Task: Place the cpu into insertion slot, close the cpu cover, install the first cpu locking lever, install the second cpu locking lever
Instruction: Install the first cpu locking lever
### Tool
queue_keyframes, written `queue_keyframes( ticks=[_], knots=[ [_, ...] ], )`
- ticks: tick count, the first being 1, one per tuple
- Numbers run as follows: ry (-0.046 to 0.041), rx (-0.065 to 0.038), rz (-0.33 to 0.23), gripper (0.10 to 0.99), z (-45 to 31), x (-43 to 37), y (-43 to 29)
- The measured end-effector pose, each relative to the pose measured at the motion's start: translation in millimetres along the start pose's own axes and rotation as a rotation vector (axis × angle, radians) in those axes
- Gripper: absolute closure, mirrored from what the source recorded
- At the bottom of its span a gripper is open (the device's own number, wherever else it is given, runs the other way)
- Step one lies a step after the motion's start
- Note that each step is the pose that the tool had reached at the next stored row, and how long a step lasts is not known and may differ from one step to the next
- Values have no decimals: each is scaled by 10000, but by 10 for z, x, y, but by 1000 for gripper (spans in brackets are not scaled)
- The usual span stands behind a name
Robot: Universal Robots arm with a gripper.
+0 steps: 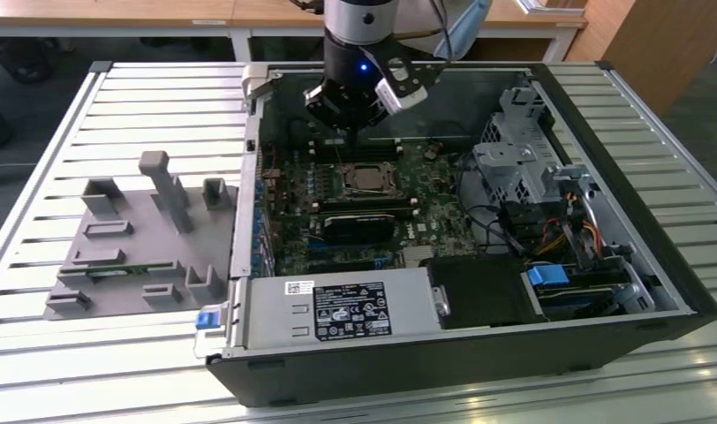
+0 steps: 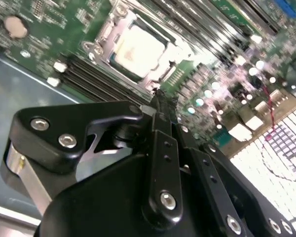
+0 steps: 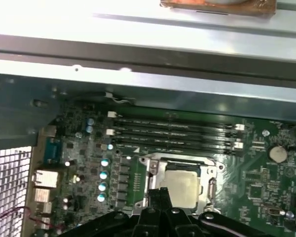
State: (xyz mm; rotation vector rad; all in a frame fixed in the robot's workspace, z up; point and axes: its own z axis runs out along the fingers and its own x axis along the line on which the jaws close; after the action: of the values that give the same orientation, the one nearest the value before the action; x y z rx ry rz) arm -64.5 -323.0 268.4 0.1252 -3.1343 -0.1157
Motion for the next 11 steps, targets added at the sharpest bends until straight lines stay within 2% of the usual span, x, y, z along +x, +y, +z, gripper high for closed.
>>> queue_keyframes(
  ticks=[6,7,11],
  knots=[
    [-40,2,-4,976,16,128,14],
    [-63,7,-7,976,16,147,19],
    [-244,20,-20,976,24,250,37]
  ],
)
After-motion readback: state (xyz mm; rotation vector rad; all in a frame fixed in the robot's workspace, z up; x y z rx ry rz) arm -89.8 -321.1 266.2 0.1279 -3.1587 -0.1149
